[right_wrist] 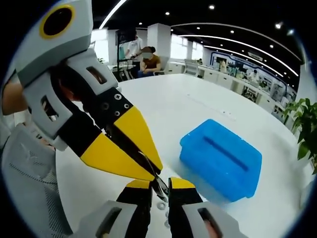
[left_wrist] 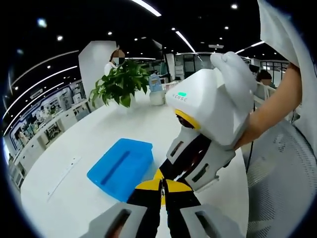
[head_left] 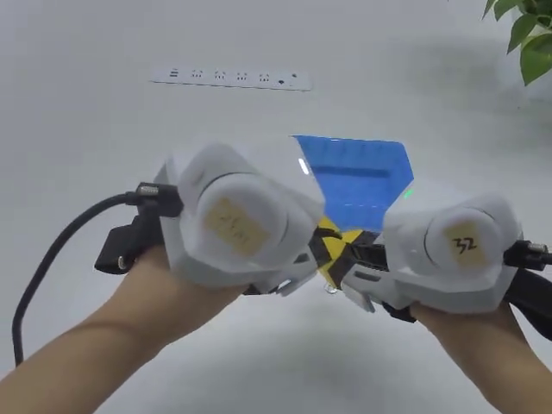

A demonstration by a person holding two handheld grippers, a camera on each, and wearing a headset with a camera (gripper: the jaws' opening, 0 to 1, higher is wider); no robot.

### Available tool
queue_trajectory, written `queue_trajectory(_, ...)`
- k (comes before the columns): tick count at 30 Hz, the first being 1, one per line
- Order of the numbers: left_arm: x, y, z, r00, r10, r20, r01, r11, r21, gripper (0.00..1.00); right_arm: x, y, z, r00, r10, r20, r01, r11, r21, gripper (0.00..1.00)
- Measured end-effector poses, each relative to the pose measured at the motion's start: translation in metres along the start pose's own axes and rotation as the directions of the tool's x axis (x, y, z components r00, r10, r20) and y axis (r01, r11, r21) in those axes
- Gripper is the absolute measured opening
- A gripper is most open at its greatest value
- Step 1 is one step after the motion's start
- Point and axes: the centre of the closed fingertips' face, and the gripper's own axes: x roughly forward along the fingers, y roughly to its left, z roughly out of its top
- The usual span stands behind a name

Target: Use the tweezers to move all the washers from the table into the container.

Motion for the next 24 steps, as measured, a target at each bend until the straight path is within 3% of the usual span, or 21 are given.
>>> queue_trajectory(10,0.002,-0.010,-0.003,0.9995,-0.014,-0.029,0.015,0.999,0.036,0.00,-0.001,0.005,-0.007,1.0000,0.000,0.002,0.000,1.000,0.030,0.08)
queue_trajectory(13,0.004,-0.012,-0.008,0.9985,-0.012,-0.053,0.015,0.998,0.062,0.00,0.003,0.007,-0.010,0.9999,0.003,-0.010,-0.003,1.000,0.022,0.08)
queue_trajectory(15,0.004,-0.012,-0.008,0.9988,-0.005,-0.049,0.009,0.998,0.068,0.00,0.003,0.006,-0.010,0.9999,-0.005,-0.015,0.005,1.000,-0.010,0.08)
queue_trajectory(16,0.004,-0.012,-0.007,0.9991,-0.005,-0.042,0.008,0.998,0.067,0.00,0.003,0.006,-0.012,0.9995,-0.003,-0.033,0.003,1.000,-0.017,0.08)
queue_trajectory(24,0.006,-0.007,-0.006,0.9995,-0.006,-0.030,0.007,1.000,0.021,0.00,0.003,0.004,-0.010,0.9994,0.027,-0.023,-0.027,1.000,-0.008,0.07)
